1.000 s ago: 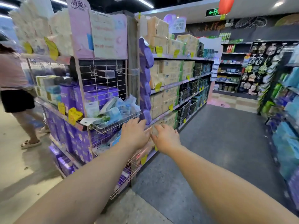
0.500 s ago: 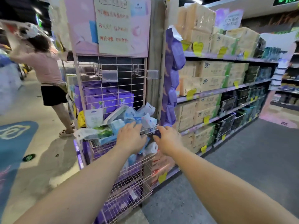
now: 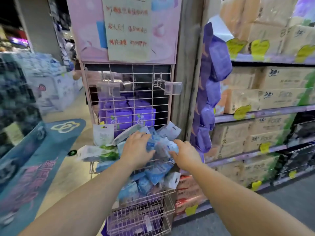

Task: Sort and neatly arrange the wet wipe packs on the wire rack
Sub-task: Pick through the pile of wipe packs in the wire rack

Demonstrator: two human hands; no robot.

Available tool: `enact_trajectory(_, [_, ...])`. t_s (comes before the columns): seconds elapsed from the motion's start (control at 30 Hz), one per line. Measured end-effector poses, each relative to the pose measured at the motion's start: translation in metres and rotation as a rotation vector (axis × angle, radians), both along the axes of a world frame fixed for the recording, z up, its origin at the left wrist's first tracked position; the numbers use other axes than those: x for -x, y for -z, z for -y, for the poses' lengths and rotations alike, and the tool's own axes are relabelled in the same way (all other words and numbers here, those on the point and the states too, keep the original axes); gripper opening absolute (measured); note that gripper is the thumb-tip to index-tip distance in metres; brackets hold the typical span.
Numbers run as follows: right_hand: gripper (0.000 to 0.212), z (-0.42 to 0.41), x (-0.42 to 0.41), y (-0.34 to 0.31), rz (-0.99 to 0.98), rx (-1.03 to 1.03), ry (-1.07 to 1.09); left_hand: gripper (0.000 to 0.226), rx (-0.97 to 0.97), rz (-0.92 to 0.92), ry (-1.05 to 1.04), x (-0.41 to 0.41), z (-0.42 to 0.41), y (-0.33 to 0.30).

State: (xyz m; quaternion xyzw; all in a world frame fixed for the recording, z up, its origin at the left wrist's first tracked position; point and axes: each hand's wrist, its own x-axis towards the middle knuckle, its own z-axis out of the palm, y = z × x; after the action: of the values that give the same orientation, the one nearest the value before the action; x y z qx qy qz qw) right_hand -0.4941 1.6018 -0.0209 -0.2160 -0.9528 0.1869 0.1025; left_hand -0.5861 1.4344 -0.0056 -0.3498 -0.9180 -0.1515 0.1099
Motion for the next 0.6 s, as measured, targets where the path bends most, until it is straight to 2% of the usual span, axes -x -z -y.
enact_trajectory(0.17, [0.066, -0.009, 0.036, 0.006, -0.01, 0.08, -0.046, 0.077, 0.117, -0.096, 0.046, 0.034, -0.01, 0.01])
enact_trajectory(0.23, [0.069, -0.013, 0.049, 0.008, 0.007, 0.098, -0.065, 0.073, 0.122, -0.119, 0.067, 0.046, -0.015, 0.015])
enact_trajectory(0.3, [0.056, -0.02, 0.063, 0.006, 0.033, 0.075, -0.082, 0.062, 0.073, -0.158, 0.093, 0.057, -0.02, 0.019])
enact_trajectory(0.37, [0.03, -0.027, 0.075, 0.005, 0.057, 0.049, -0.093, 0.049, 0.019, -0.197, 0.111, 0.068, -0.021, 0.02])
enact_trajectory(0.4, [0.029, -0.03, 0.079, 0.003, 0.075, 0.049, -0.103, 0.044, -0.021, -0.208, 0.105, 0.074, -0.019, 0.022])
enact_trajectory(0.5, [0.045, -0.04, 0.094, -0.007, 0.096, 0.034, -0.164, 0.044, -0.121, -0.256, 0.056, 0.095, -0.008, 0.023])
enact_trajectory(0.6, [0.035, -0.049, 0.11, -0.015, 0.078, 0.05, -0.298, 0.05, -0.126, -0.26, 0.015, 0.107, -0.003, 0.022])
